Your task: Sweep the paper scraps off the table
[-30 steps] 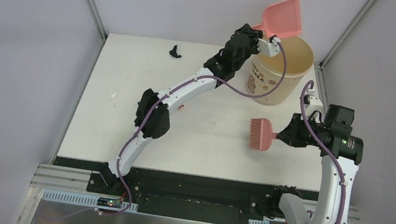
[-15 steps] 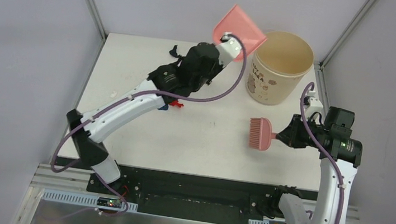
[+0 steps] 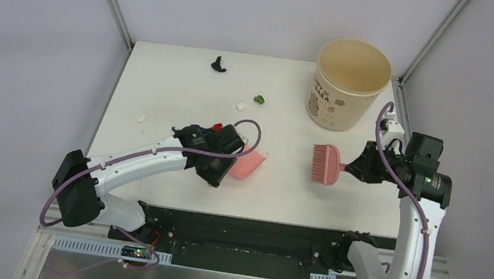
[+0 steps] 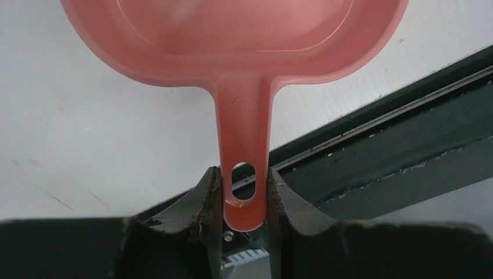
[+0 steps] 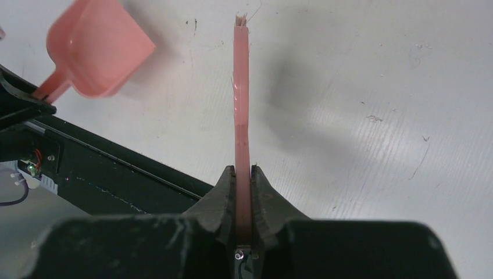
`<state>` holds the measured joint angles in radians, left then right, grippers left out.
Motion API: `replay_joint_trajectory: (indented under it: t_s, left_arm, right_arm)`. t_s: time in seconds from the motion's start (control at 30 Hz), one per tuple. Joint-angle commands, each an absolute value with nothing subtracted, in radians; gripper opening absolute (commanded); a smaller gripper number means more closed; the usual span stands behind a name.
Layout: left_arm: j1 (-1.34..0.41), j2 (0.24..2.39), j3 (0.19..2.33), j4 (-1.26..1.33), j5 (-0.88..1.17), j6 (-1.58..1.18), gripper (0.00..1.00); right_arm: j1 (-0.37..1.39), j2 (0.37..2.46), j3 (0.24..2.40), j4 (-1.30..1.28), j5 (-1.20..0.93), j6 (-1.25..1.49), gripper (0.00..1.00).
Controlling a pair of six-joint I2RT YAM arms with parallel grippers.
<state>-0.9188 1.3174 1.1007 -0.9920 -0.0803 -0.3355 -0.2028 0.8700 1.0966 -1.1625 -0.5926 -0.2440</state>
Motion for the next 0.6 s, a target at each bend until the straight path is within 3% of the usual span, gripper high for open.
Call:
replay_joint_trajectory:
  t_s: [0.0, 0.17, 0.27, 0.57]
  left_arm:
    - [-0.963, 1.3, 1.004, -0.983, -0.025, -0.514, 0.0]
    - [-0.965, 1.218, 0.887, -1.007, -0.015, -0.783, 0.0]
    - [-0.974, 1.138, 0.812, -1.016, -0.002, -0.871, 0.0]
    - [-0.99, 0.884, 0.758, -1.203, -0.06, -1.018, 0.0]
  right_arm:
    - [-0.208, 0.894, 1.101, -1.116, -0.638, -0.23, 0.0]
    - [-0.09, 1.05, 1.22, -1.114, -0.613, -0.223, 0.0]
    - [0.088, 1.183, 1.387, -1.102, -0.522, -0.194, 0.0]
    - [0.454, 1.64, 1.863, -1.077, -0.584, -0.074, 0.0]
